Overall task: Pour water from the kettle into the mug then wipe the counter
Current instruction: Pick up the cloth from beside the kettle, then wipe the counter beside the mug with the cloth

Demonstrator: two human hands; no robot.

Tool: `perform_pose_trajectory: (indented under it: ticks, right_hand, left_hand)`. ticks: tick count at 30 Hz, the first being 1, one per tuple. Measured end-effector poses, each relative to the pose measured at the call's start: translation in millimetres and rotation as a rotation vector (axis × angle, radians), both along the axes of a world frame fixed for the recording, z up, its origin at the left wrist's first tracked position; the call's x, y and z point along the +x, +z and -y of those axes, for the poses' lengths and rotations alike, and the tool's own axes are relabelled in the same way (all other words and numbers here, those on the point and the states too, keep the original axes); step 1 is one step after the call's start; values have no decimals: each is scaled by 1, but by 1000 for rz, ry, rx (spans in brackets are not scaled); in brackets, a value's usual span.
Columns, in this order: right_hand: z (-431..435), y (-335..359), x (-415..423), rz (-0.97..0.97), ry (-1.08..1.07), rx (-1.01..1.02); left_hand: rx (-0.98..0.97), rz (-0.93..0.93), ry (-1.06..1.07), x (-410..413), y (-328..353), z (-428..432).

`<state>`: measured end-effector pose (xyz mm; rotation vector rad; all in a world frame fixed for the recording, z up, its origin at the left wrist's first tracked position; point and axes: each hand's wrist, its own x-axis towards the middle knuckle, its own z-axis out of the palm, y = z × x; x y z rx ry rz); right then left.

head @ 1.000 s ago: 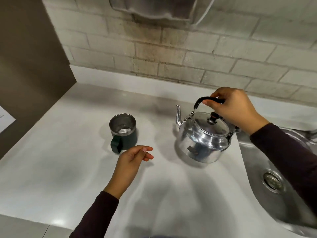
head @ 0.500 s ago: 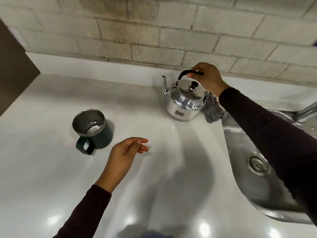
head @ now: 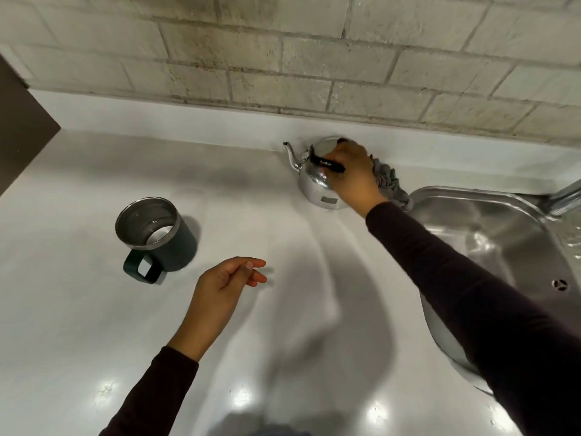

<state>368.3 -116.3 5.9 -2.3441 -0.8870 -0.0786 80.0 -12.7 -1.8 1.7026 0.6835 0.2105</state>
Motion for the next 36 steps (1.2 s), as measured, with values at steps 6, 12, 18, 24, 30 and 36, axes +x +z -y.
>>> perform_pose_trajectory:
  ticks: [6,12,18,24,30,36]
  right_hand:
    - [17,-30,-11,66,140,-34]
    - [54,-42,20,4,-416,280]
    - [81,-83,18,-147,-445,-201]
    - [80,-74,-50,-252,-376,-13]
    - [57,-81,-160,-182,-67,20]
    - [18,-76,-229,-310,280,-15]
  left_hand:
    - [18,6,-26,2,3,5]
    - [33,8,-26,0,4,5]
    - [43,-11,10,-10,2,4]
    - [28,-23,81,-31,-6,-6]
    - [47,19,153,-55,-6,-28]
    - [76,112,293,-76,-1,-55]
